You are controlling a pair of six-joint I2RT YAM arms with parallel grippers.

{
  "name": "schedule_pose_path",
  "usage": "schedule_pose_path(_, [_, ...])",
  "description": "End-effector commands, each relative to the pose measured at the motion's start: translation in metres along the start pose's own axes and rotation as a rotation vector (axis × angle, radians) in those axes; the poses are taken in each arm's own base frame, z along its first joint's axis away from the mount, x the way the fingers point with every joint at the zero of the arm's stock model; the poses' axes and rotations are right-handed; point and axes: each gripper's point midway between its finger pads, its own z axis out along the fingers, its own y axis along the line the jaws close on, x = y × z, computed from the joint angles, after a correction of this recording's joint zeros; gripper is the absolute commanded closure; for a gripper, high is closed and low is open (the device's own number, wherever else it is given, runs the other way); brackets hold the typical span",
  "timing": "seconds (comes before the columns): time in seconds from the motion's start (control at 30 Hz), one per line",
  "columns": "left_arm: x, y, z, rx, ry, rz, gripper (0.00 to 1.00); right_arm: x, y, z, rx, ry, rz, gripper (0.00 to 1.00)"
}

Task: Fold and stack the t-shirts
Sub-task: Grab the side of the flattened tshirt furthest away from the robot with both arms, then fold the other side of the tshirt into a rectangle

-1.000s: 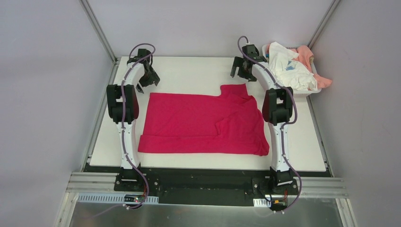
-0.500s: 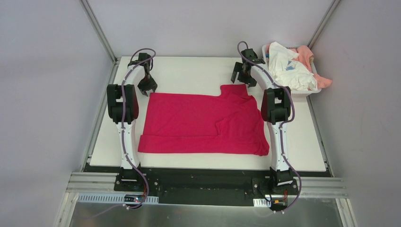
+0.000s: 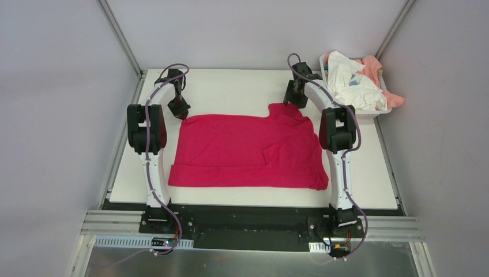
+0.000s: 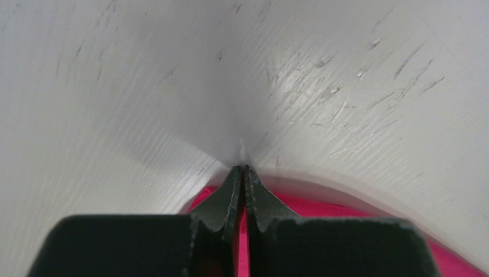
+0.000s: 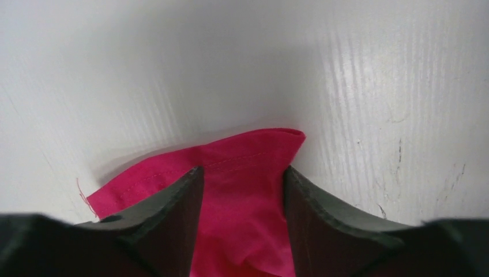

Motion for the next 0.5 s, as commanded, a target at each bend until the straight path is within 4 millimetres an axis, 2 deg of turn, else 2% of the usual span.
schedule_pose_path(0.0, [0.002,0.004,-0.021,0.013,-0.008,0.008,1.00,0.017,0.012,-0.011,0.006,0.033,-0.011,0.54])
schedule_pose_path(0.13, [0.002,0.003,-0.024,0.021,-0.014,0.012,1.00,0.011,0.016,-0.009,0.004,0.004,-0.005,0.81])
schedule_pose_path(0.23, [0.001,0.001,-0.030,0.035,-0.021,0.013,1.00,0.004,0.028,-0.016,-0.050,-0.022,-0.025,1.00])
schedule_pose_path(0.3, [0.002,0.001,-0.035,0.045,-0.025,0.015,1.00,0.000,0.038,-0.028,-0.089,-0.054,-0.050,1.00])
schedule_pose_path(0.4, [0.003,0.004,-0.048,0.059,-0.045,0.009,1.00,-0.010,0.049,-0.063,-0.147,-0.135,-0.077,1.00])
schedule_pose_path(0.47, [0.007,0.006,-0.056,0.074,-0.053,0.011,1.00,-0.006,0.050,-0.083,-0.174,-0.157,-0.085,1.00])
